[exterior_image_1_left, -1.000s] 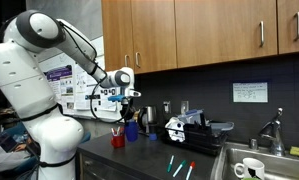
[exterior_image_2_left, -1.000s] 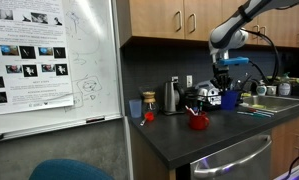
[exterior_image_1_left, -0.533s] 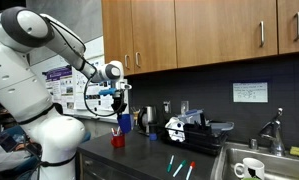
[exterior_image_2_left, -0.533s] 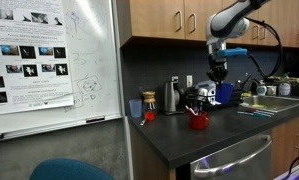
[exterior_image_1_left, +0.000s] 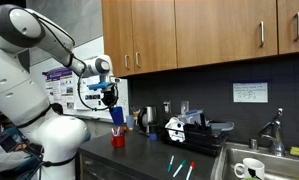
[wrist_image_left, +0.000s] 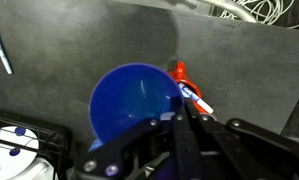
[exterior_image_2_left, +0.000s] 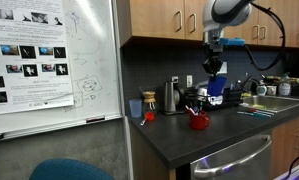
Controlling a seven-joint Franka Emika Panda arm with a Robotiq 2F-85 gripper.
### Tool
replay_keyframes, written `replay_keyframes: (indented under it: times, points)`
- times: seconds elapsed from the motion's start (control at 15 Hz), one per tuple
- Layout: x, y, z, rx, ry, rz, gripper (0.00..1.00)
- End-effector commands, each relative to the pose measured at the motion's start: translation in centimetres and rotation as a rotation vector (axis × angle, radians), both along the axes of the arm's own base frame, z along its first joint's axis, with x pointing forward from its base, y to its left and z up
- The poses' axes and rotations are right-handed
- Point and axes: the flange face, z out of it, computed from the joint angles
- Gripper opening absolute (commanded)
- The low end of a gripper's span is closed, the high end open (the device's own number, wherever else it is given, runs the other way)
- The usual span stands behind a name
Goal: Move the blue cup to the left
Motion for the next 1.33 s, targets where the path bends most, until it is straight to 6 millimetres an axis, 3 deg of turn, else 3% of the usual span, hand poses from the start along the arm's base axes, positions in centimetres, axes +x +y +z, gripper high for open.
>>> replay_keyframes:
  times: [0.0, 0.73, 1.27]
  points:
    - [-1.5, 2.1, 1.5, -0.006, -0.018, 0.119, 0.01]
    - [-5.0, 10.5, -0.8, -0.211, -0.061, 0.453, 0.01]
    - [-6.0, 17.5, -4.5, -0.345, -0.007, 0.651, 0.01]
